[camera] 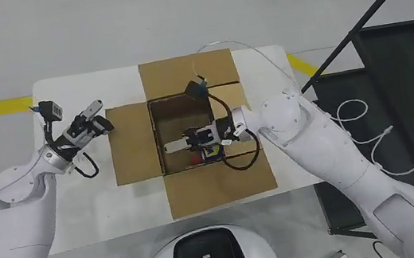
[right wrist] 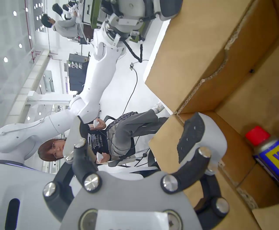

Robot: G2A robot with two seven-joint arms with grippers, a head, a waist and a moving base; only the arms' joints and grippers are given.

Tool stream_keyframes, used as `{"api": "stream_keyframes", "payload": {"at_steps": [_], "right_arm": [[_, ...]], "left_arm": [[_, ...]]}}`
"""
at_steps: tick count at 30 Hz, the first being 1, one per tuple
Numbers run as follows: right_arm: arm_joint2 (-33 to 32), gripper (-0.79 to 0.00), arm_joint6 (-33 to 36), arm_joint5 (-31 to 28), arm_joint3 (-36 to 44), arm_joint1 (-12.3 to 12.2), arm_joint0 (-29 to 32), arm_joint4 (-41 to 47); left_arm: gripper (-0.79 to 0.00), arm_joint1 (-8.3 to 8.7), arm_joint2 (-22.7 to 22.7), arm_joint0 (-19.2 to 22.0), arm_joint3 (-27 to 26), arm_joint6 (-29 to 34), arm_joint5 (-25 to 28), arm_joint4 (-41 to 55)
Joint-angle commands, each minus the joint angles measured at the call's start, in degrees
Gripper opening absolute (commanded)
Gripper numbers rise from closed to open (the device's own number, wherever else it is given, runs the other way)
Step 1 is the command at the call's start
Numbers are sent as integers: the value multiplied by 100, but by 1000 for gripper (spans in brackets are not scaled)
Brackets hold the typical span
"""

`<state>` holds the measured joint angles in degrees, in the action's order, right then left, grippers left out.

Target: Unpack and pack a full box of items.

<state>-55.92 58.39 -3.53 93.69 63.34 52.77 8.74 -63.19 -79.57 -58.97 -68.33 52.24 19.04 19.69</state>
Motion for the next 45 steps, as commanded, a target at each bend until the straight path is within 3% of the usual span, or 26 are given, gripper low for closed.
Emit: {"api": "stream_keyframes", "payload": {"at_steps": [1,12,24,29,37,42,45], "right_arm": [[-355,0,1,36,293,-91,318,-65],[-1422,0,-47,64,1028,-353,1368,-205],[-1466,0,88,53,1070,-397,1443,-217],[-1526,0,160,-7,1014,-417,1437,-166],[-1844,0,199,-106,1049,-487,1681,-78],[-2050,0,194,-119,1116,-533,1891,-52],[-2136,0,174,-105,1159,-555,1994,-59]], "left_arm": [[0,-1,58,7,44,-53,-30,-147],[0,-136,807,319,545,-567,-215,-1005],[0,-262,1258,687,819,-615,-97,-1221],[0,-190,997,595,297,-408,183,-1069],[0,-23,489,80,-1357,25,122,-917],[0,-28,626,110,-1941,-17,-122,-1065],[0,-79,936,316,-2011,-84,-301,-1190]]}}
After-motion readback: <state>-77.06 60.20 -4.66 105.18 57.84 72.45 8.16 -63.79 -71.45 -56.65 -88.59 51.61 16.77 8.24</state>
